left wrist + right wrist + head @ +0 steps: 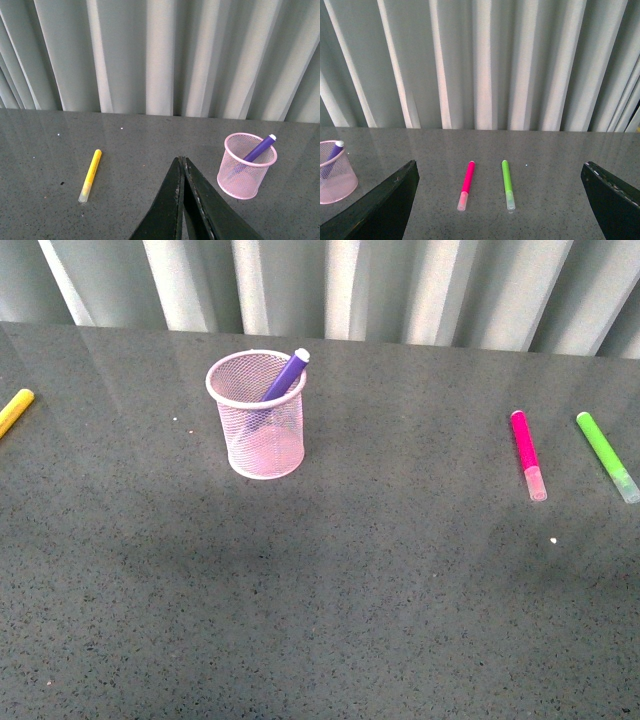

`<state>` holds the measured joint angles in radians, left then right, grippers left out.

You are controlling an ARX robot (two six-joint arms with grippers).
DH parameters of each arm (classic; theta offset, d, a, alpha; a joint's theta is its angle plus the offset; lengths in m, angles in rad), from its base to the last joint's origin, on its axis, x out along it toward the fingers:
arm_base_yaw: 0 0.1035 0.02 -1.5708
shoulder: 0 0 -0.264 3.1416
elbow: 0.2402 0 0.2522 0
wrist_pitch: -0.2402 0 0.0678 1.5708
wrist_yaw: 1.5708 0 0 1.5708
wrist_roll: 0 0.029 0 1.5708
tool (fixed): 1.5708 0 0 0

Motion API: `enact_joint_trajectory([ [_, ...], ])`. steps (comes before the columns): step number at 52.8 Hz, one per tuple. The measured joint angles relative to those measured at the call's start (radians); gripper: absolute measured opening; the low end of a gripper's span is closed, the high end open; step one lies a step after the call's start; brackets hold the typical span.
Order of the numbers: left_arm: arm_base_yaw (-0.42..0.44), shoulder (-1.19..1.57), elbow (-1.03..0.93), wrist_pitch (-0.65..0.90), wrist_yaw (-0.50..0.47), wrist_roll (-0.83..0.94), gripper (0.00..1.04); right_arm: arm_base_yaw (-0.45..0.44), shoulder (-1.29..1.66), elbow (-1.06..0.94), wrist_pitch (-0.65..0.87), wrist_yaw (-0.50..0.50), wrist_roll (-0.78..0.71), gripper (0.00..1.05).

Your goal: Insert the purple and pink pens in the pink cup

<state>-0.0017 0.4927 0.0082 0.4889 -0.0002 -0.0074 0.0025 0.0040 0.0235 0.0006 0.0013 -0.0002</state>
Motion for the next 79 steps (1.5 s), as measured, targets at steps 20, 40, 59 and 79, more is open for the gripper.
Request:
enact_joint_trajectory([
  [20, 0.000, -0.164, 0.000, -0.158, 0.000, 0.000, 0.04, 0.000, 0.000, 0.000, 0.000, 0.000, 0.000, 0.98],
  [40, 0.000, -0.281, 0.000, -0.274, 0.000, 0.000, 0.04, 0.000, 0.000, 0.000, 0.000, 0.000, 0.000, 0.98],
  [59, 0.000, -0.488, 0.000, -0.486, 0.000, 0.000, 0.04, 0.000, 0.000, 0.000, 0.000, 0.000, 0.000, 0.98],
  [79, 0.000, -0.489, 0.000, -0.488, 0.000, 0.000, 0.68, 0.047, 0.095, 0.050, -0.133, 0.223, 0.073, 0.98],
])
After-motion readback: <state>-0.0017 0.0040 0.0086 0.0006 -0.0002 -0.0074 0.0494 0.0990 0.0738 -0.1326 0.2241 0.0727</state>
